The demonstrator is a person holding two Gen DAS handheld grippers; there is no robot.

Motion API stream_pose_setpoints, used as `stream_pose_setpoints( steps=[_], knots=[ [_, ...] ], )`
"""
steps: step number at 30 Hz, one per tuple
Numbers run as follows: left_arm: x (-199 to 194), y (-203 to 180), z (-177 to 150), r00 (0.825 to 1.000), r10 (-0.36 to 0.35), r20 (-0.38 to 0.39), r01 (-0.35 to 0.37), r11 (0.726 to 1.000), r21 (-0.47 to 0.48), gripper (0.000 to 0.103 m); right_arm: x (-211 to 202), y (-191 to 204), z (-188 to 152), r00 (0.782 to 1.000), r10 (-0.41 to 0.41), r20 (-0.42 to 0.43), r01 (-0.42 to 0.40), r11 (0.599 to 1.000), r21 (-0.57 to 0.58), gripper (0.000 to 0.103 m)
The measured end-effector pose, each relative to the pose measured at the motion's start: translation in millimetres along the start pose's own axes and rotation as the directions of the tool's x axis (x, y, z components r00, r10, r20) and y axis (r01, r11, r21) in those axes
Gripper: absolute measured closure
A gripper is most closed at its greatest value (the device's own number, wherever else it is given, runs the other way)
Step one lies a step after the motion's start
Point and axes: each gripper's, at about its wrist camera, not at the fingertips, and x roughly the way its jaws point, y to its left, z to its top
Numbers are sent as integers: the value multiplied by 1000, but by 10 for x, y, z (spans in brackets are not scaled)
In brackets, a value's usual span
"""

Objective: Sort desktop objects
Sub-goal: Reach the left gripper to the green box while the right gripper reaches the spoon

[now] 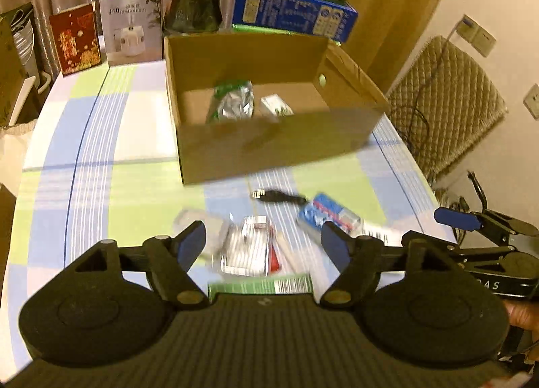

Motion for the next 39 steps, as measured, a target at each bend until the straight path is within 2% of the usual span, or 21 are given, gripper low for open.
stream_pose_setpoints(
  steps=[3,11,15,20,28,39],
  knots=[
    [-14,-14,-259,1000,3,-13,-3,1000,26,21,-63,61,-235,1000,11,-15,-11,1000,-2,25],
    [12,-23,-802,999,36,-14,-33,981,191,19,-64,178,-663,998,3,-63,-4,1000,-9,25],
    [58,-17,-969,999,41,-21,-33,957,289,19,-19,237,-816,996,8,-87,-10,1000,-13,25],
    [158,-41,-1082,998,52,-29,-35,907,420,19,76,317,-916,994,7,-109,-13,998,-56,25],
    [414,-62,-1124,997,31,-70,18,792,610,19,296,346,-982,991,-3,-137,-11,995,-103,25],
    [828,52,-898,990,2,-140,101,683,723,23,751,410,-999,984,17,-178,-49,983,-178,25]
  ],
)
